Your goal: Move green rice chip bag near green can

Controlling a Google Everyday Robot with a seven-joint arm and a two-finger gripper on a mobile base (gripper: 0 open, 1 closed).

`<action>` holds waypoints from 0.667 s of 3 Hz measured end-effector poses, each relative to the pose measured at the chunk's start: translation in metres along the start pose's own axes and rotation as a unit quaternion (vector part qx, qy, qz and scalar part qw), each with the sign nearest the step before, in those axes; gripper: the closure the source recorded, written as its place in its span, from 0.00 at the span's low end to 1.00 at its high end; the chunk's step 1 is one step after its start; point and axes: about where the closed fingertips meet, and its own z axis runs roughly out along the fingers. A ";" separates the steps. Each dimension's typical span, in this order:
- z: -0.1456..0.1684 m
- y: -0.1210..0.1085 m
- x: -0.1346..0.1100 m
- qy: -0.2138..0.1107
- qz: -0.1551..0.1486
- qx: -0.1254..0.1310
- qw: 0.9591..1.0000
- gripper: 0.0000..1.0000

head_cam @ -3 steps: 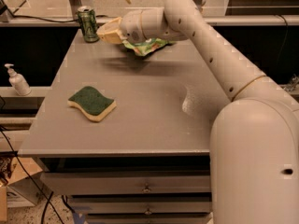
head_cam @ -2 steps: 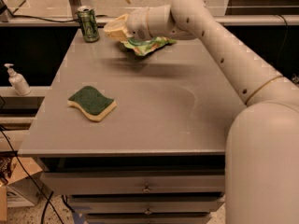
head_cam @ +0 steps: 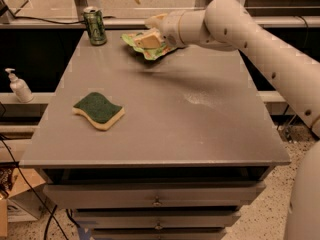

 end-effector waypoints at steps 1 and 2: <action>-0.022 -0.026 0.024 0.026 0.023 0.052 0.998 0.00; -0.029 -0.048 0.046 0.052 0.042 0.079 0.995 0.00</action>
Offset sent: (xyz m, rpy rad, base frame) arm 0.0502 -0.1017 -0.0310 -0.0460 0.0911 -0.3022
